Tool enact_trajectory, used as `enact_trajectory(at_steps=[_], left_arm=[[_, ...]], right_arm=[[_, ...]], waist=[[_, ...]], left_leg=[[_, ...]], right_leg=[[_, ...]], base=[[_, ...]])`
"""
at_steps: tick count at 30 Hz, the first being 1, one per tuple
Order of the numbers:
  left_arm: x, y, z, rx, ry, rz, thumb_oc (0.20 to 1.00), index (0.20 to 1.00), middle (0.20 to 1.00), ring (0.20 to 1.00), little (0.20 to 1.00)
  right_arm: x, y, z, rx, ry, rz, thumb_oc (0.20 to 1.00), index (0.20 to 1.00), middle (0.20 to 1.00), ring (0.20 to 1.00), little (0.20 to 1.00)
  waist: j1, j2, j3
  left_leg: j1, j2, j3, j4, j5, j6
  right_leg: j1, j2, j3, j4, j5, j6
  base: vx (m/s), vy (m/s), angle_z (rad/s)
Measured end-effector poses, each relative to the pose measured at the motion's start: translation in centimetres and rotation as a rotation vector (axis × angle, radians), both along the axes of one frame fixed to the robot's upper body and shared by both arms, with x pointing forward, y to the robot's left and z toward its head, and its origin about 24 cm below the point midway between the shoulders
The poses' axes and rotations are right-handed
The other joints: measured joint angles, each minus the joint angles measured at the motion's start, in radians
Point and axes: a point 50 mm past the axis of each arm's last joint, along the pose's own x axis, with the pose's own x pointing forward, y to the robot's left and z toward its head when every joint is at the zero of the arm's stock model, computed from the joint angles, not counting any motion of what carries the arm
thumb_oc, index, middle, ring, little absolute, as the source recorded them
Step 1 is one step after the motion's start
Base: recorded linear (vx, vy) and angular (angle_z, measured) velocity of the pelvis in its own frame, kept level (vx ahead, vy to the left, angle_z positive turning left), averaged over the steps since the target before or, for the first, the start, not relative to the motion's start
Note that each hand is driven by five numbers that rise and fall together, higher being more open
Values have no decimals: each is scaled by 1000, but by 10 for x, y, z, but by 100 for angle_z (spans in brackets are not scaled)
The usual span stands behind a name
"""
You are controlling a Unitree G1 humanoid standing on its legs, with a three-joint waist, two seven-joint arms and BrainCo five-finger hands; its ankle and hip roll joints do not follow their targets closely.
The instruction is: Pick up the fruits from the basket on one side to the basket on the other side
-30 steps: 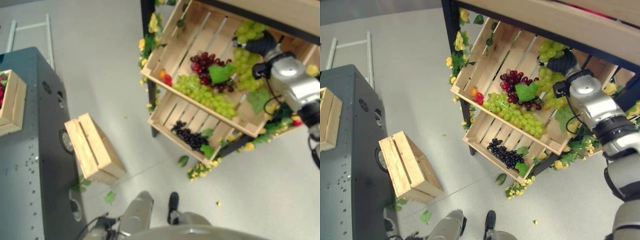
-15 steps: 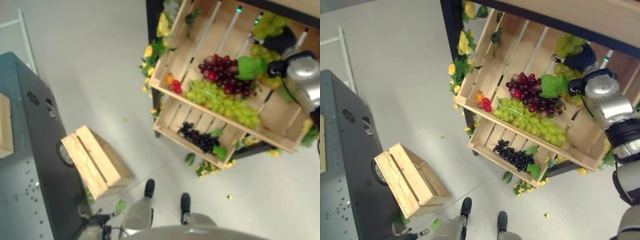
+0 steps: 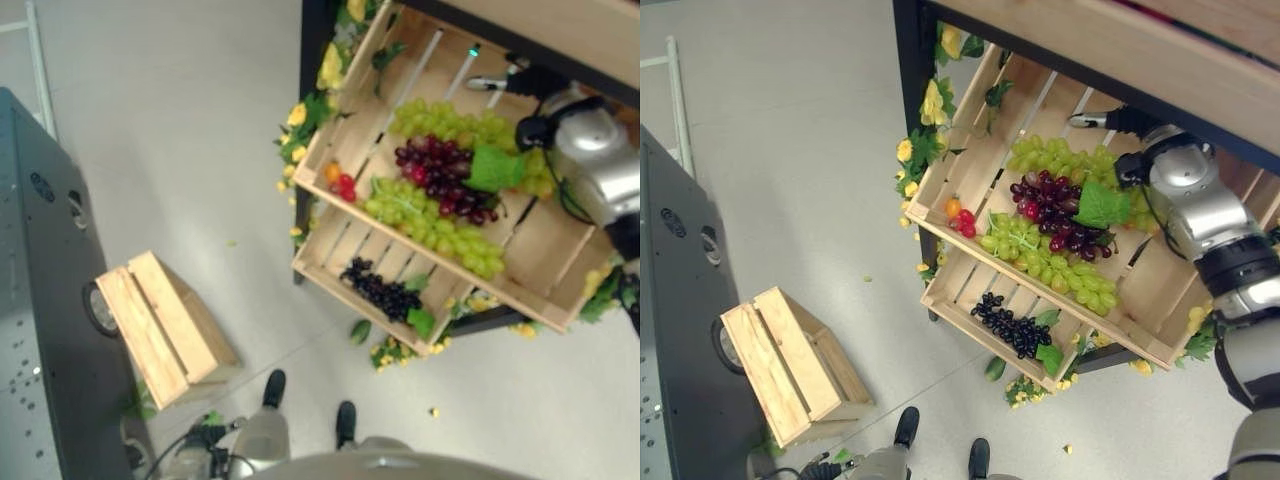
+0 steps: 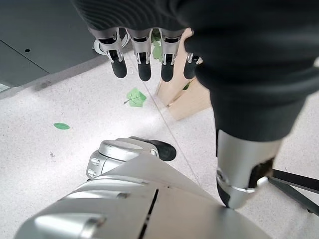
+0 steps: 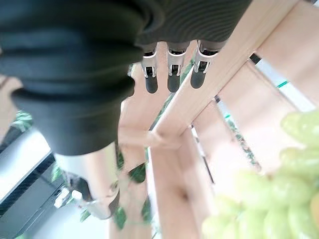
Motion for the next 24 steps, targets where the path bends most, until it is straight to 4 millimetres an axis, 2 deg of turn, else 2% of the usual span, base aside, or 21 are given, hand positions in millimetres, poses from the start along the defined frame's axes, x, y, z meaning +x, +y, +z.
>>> enact_trajectory(at_steps=[4, 14, 24], left_arm=[[-1, 0, 0, 1, 5, 0, 1000, 1000, 1000, 1000, 1000], [-4, -1, -1, 13, 20, -30, 1000, 1000, 1000, 1000, 1000], [-9, -4, -2, 26, 29, -38, 1000, 1000, 1000, 1000, 1000]], right_arm=[[-8, 1, -13, 7, 8, 29, 1000, 1000, 1000, 1000, 1000], [-24, -4, -26, 20, -12, 37, 1000, 1000, 1000, 1000, 1000], [-50, 8, -71, 133, 31, 129, 1000, 1000, 1000, 1000, 1000]], waist=[[-6, 1, -8], [-26, 8, -40], [-29, 9, -63]], left_leg=[[15, 2, 4, -7, 0, 0], [18, 6, 13, -12, -2, -2], [27, 9, 23, -23, -4, -4]], right_leg=[[9, 0, 0, 0, -2, -2], [7, 3, 9, 0, -3, -3], [7, 4, 19, 0, -5, -6]], base=[[4, 2, -4], [-2, 3, -1], [2, 4, -3]])
